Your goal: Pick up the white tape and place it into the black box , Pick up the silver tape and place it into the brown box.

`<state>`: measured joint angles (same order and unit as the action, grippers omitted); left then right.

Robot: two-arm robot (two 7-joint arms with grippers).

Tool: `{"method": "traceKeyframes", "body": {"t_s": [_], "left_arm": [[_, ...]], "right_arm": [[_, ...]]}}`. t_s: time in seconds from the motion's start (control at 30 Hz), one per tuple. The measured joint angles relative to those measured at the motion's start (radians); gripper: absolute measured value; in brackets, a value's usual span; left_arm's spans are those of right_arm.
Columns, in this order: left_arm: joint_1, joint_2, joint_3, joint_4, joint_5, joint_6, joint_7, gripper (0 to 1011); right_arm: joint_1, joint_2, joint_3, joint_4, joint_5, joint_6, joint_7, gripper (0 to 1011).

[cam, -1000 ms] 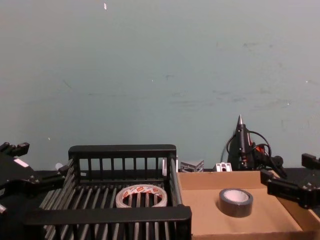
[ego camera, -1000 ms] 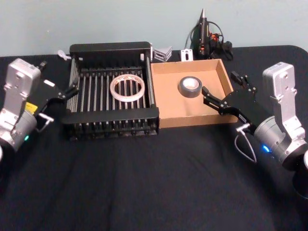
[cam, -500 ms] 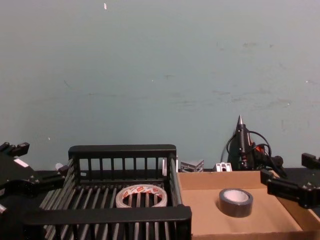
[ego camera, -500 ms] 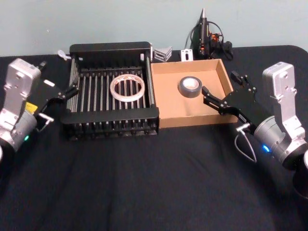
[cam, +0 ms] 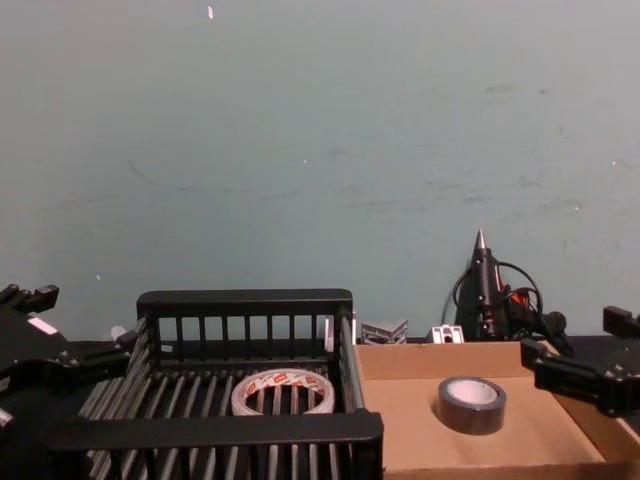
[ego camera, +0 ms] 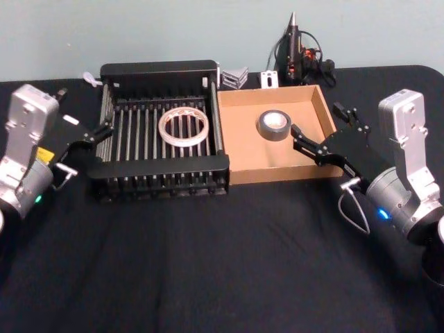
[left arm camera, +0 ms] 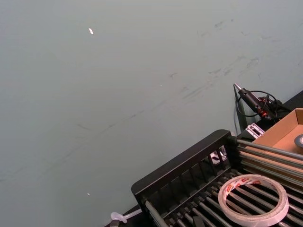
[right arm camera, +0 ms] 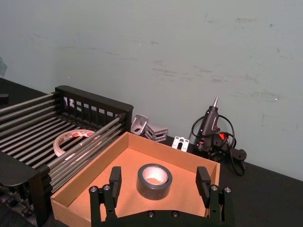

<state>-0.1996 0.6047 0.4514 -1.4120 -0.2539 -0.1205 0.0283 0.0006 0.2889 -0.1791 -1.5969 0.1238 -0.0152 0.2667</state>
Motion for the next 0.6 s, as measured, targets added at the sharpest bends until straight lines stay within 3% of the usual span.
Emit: {"method": "traceKeyframes", "body": {"t_s": [0.6], "left_arm": [[0.000,0.000,0.000,0.000,0.000,0.000,0.000,1001]], "right_arm": [[0.000,0.000,0.000,0.000,0.000,0.000,0.000,1002]]}}
